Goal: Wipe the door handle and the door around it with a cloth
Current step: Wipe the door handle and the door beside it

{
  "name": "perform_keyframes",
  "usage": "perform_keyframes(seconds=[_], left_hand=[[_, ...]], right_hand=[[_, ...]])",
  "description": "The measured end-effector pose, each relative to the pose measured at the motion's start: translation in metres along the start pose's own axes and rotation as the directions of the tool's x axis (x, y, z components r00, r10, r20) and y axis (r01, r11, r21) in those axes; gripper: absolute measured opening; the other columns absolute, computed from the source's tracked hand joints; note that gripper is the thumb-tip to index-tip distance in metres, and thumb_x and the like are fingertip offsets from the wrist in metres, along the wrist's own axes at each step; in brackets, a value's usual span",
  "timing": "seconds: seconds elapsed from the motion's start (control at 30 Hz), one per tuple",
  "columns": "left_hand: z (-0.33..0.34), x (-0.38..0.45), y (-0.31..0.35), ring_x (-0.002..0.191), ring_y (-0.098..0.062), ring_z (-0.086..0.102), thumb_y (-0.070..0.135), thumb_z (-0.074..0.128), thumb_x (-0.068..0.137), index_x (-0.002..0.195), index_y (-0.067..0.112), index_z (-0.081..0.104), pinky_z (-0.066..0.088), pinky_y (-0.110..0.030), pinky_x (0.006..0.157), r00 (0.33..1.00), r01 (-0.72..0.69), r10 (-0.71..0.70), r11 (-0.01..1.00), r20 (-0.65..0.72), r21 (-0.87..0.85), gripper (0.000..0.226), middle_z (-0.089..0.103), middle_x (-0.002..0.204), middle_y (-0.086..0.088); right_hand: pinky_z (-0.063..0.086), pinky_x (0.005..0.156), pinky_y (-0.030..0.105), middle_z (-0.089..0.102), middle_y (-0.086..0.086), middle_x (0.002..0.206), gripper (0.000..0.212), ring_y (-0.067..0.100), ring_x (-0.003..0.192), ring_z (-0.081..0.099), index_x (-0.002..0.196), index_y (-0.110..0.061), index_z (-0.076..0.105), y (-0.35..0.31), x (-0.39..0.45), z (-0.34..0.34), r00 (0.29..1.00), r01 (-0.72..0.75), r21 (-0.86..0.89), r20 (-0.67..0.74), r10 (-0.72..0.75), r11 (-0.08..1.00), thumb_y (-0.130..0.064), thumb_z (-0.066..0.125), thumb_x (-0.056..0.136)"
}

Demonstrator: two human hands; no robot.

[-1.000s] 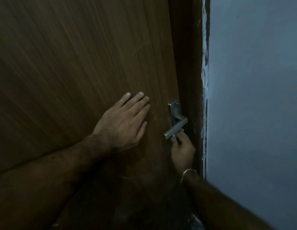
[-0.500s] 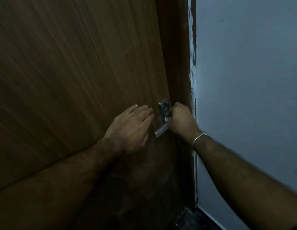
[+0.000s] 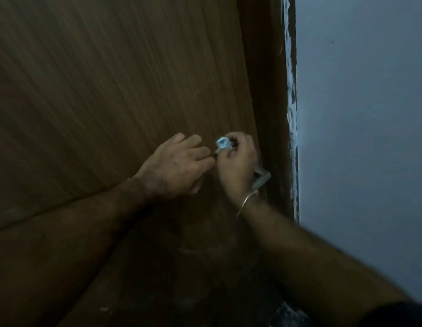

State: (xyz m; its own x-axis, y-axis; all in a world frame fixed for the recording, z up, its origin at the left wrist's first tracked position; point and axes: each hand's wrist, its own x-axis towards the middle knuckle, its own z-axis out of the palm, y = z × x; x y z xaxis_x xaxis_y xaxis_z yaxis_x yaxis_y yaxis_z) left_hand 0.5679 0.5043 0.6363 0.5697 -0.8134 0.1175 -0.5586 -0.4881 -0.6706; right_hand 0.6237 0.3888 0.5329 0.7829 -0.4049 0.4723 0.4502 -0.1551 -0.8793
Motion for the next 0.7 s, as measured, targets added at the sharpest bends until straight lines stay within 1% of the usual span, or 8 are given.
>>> perform_keyframes(seconds=[0.1, 0.23, 0.37, 0.4, 0.47, 0.53, 0.63, 0.7], left_hand=[[-0.012, 0.007, -0.013, 0.078, -0.031, 0.053, 0.023, 0.063, 0.082, 0.093, 0.01, 0.065, 0.036, -0.036, 0.063, 0.987, 0.025, -0.019, 0.999, -0.158, 0.034, 0.017, 0.061, 0.087, -0.009], [-0.026, 0.021, -0.02, 0.092, -0.035, 0.057, 0.022, 0.043, 0.09, 0.101, 0.007, 0.064, 0.04, -0.043, 0.073, 0.966, 0.068, -0.067, 0.998, -0.248, -0.003, 0.028, 0.064, 0.101, -0.014], [-0.028, 0.03, -0.014, 0.114, -0.035, 0.057, 0.019, 0.043, 0.091, 0.11, 0.007, 0.065, 0.045, -0.049, 0.092, 0.977, 0.068, -0.078, 0.996, -0.2, -0.054, 0.031, 0.064, 0.117, -0.015], [-0.025, 0.029, -0.011, 0.117, -0.035, 0.056, 0.022, 0.042, 0.091, 0.112, 0.006, 0.064, 0.044, -0.05, 0.096, 0.984, 0.067, -0.073, 0.997, -0.161, -0.045, 0.034, 0.063, 0.12, -0.016], [-0.016, 0.026, -0.006, 0.124, -0.033, 0.053, 0.03, 0.034, 0.09, 0.12, 0.005, 0.062, 0.04, -0.048, 0.104, 0.996, 0.073, -0.075, 0.997, -0.057, -0.038, 0.048, 0.061, 0.126, -0.017], [-0.005, 0.024, 0.001, 0.134, -0.028, 0.044, 0.036, 0.028, 0.089, 0.131, 0.008, 0.056, 0.03, -0.044, 0.112, 0.992, 0.113, -0.11, 0.992, 0.058, -0.051, 0.058, 0.054, 0.138, -0.014], [0.013, 0.022, 0.007, 0.146, -0.02, 0.022, 0.049, 0.019, 0.094, 0.147, 0.02, 0.037, 0.011, -0.04, 0.119, 0.974, 0.126, -0.118, 0.992, 0.195, -0.029, 0.063, 0.034, 0.156, -0.005], [0.017, 0.021, 0.009, 0.149, -0.018, 0.014, 0.054, 0.011, 0.09, 0.15, 0.022, 0.029, 0.003, -0.038, 0.119, 0.962, 0.118, -0.111, 0.993, 0.25, -0.016, 0.071, 0.026, 0.16, -0.003]], right_hand=[[0.05, 0.079, 0.029, 0.063, 0.01, 0.104, 0.024, 0.022, 0.093, 0.06, 0.108, -0.011, 0.063, -0.006, -0.053, 0.021, 0.964, 0.229, -0.018, 0.143, -0.224, 0.973, -0.006, 0.065, 0.084], [0.044, 0.088, 0.037, 0.066, 0.021, 0.097, 0.026, 0.031, 0.092, 0.059, 0.1, -0.005, 0.061, -0.026, -0.032, 0.035, 0.96, 0.274, 0.059, -0.069, -0.27, 0.96, -0.003, 0.071, 0.076], [0.044, 0.097, 0.041, 0.069, 0.023, 0.1, 0.024, 0.041, 0.099, 0.062, 0.099, 0.001, 0.072, -0.011, -0.08, 0.037, 0.881, 0.45, -0.044, 0.187, -0.436, 0.892, 0.004, 0.062, 0.077], [0.045, 0.096, 0.042, 0.069, 0.019, 0.102, 0.029, 0.038, 0.101, 0.061, 0.098, -0.001, 0.073, 0.0, -0.08, 0.027, 0.915, 0.381, -0.026, 0.155, -0.373, 0.924, 0.01, 0.06, 0.075], [0.047, 0.097, 0.041, 0.066, 0.012, 0.11, 0.03, 0.027, 0.108, 0.058, 0.103, -0.003, 0.071, 0.019, -0.055, 0.017, 0.997, 0.001, -0.035, -0.072, -0.003, 0.999, 0.012, 0.056, 0.081], [0.045, 0.104, 0.034, 0.059, 0.005, 0.127, 0.033, 0.018, 0.122, 0.053, 0.122, -0.007, 0.063, 0.024, -0.035, 0.014, 0.935, -0.275, 0.072, -0.213, 0.284, 0.959, 0.0, 0.055, 0.091], [0.032, 0.111, 0.018, 0.039, -0.004, 0.151, 0.051, 0.004, 0.136, 0.034, 0.144, -0.022, 0.043, 0.016, -0.07, 0.026, 0.995, -0.084, 0.059, -0.048, 0.087, 0.995, -0.022, 0.056, 0.094], [0.027, 0.117, 0.024, 0.023, -0.003, 0.16, 0.056, 0.006, 0.143, 0.023, 0.149, -0.022, 0.032, 0.022, -0.082, 0.026, 0.997, -0.075, -0.004, 0.012, 0.075, 0.997, -0.02, 0.051, 0.097]])
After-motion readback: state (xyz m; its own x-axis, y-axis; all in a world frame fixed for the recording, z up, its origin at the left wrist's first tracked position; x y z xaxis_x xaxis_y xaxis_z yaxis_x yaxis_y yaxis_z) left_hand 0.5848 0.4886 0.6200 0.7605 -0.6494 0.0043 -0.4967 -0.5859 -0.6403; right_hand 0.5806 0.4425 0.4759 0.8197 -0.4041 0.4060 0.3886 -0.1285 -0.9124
